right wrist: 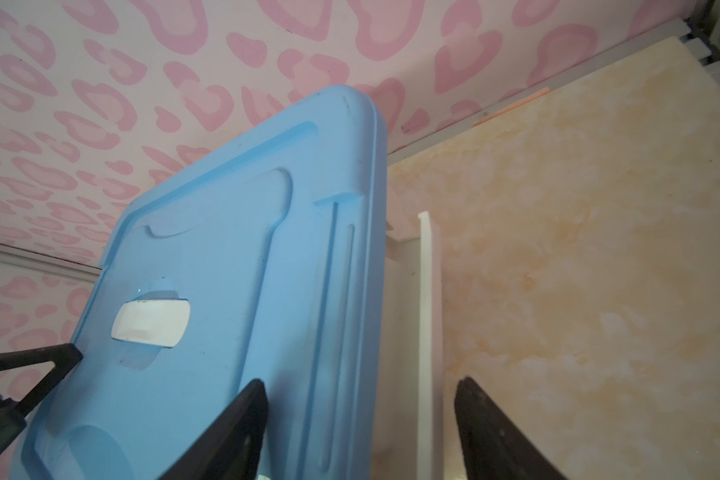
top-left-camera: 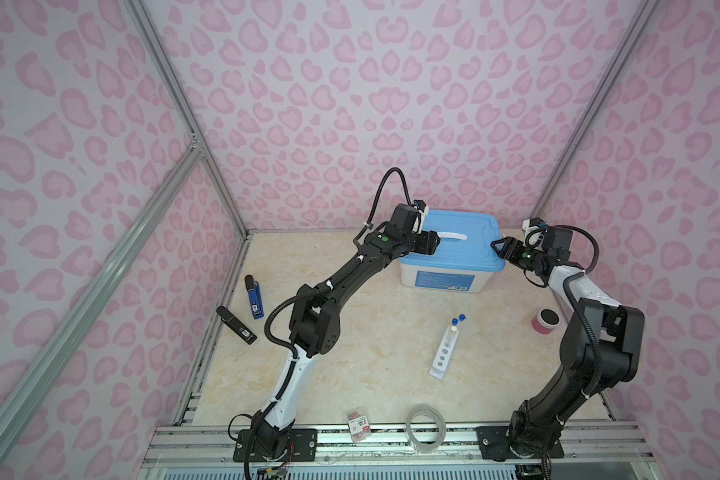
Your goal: Organize the chemistry lab equipment
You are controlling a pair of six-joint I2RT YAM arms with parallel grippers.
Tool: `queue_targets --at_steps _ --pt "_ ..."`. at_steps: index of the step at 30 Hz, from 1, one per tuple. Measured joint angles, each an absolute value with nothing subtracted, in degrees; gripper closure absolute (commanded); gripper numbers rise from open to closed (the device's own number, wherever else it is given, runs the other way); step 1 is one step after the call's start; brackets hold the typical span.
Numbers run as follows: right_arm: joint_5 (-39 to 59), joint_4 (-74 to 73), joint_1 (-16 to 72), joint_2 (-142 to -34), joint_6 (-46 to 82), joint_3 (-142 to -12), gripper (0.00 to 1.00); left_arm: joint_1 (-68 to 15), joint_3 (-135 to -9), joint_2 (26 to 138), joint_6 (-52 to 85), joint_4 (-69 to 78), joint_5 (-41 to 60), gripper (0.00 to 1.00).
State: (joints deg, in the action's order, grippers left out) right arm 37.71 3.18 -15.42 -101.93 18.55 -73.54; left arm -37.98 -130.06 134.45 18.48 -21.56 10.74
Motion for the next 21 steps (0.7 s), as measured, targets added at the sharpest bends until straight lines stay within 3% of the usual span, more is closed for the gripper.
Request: queue_targets --at_steps 21 --pt "36.9 3.3 -15.4 -101.5 19.6 -74.2 0.53 -38.0 -130.1 134.8 18.5 -20.8 10.9 0.27"
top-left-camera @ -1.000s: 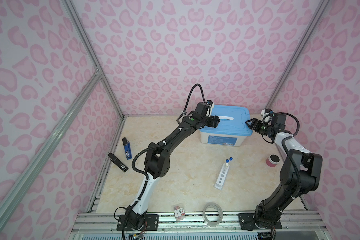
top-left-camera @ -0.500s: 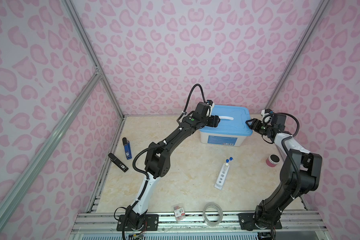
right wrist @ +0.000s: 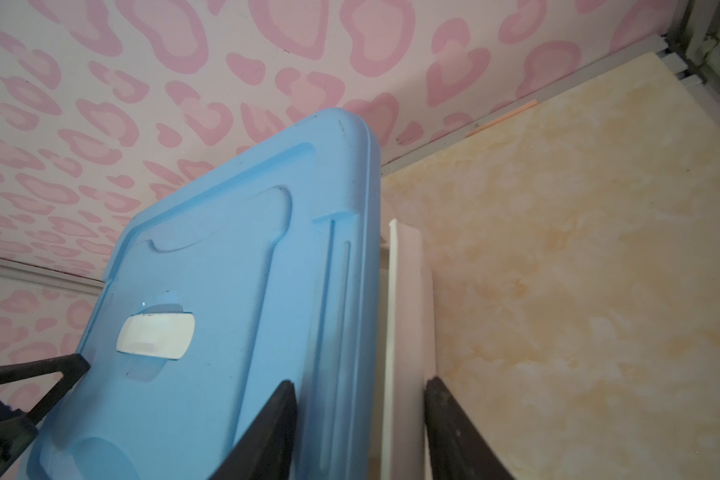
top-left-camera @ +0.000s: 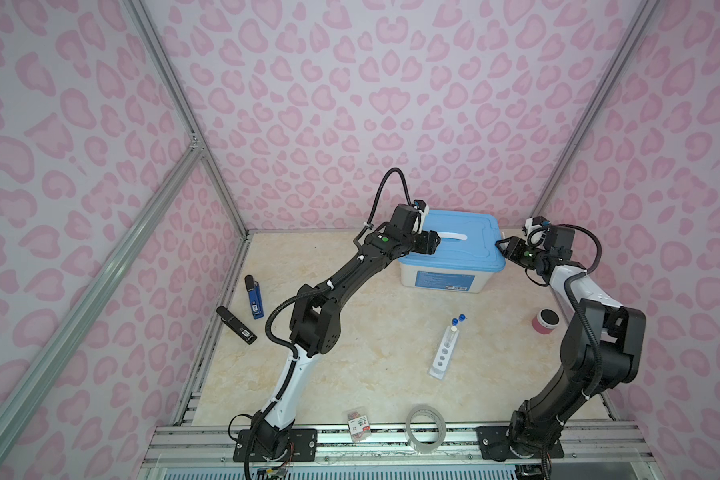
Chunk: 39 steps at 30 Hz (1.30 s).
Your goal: Organize the chemistry lab equipment
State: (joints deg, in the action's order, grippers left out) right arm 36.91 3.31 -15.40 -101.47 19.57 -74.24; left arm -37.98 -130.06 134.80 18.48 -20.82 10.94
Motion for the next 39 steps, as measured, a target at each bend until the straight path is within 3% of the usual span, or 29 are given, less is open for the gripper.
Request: queue_targets --at_steps 39 --pt "25.4 16.0 -10.4 -102.9 10.3 -82.8 0.61 -37.9 -130.1 135.1 18.5 -20.1 11.2 0.27"
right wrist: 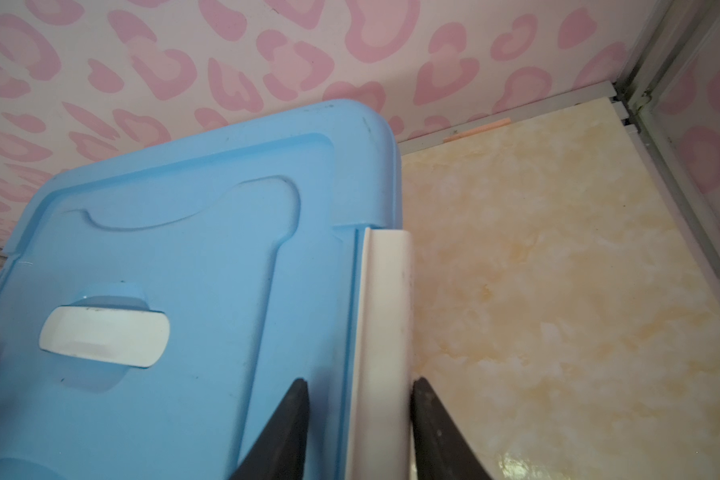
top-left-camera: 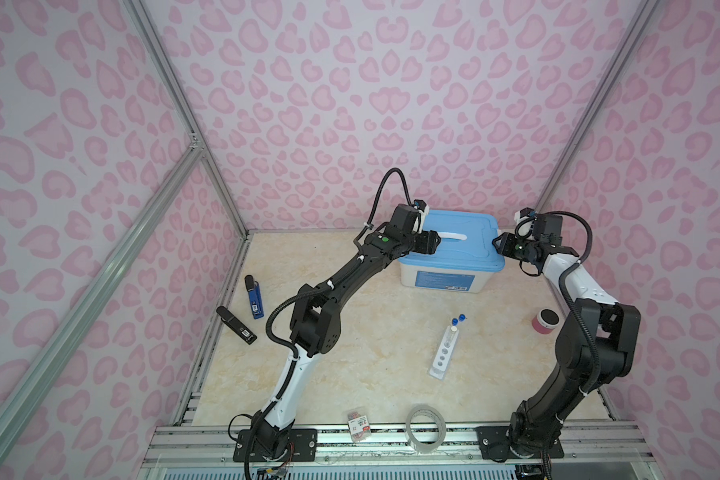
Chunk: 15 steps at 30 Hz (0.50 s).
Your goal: Organize the chemistry lab equipment
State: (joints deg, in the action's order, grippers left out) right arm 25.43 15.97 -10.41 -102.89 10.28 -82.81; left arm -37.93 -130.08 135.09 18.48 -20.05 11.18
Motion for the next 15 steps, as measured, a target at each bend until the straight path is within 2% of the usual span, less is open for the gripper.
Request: queue_targets --at_steps 15 --pt "22.5 17.9 -9.3 -103.2 9.2 -84.3 0.64 -37.9 -130.1 135.1 18.5 -19.9 11.5 0.27"
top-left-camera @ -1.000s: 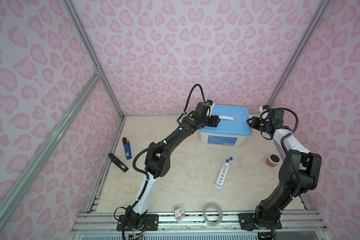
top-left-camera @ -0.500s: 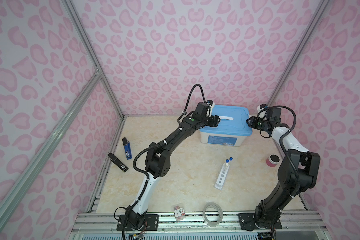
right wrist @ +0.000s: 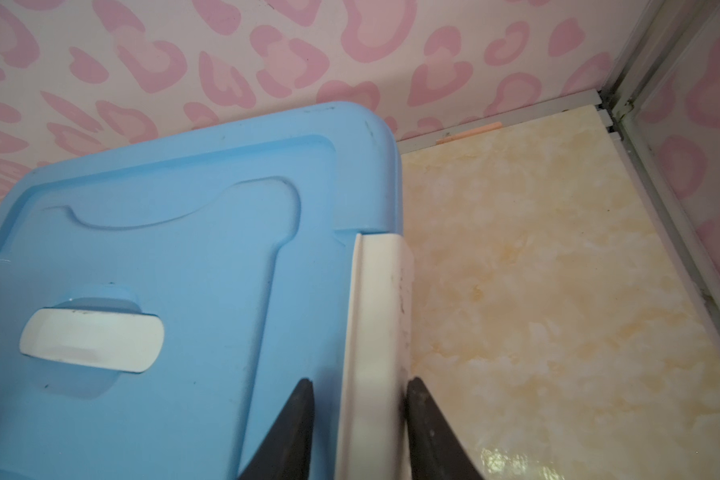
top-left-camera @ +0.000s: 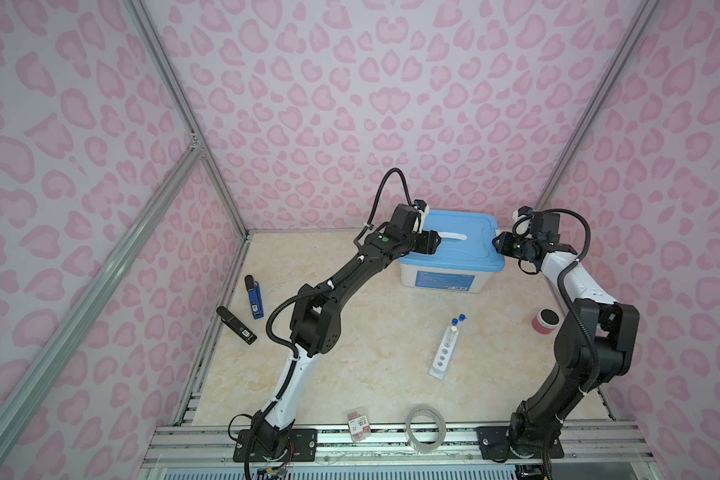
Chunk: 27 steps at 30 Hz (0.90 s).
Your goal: Organize the chemistry lab equipment
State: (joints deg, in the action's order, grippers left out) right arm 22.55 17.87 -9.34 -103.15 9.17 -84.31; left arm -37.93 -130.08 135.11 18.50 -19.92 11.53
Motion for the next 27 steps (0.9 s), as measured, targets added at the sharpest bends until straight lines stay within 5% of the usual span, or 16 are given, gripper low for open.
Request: queue_targets --at_steps 27 --pt "19.3 25.0 -7.7 -102.7 6.7 -90.3 0.65 -37.9 -130.1 135.0 19.4 -19.8 13.3 0.27"
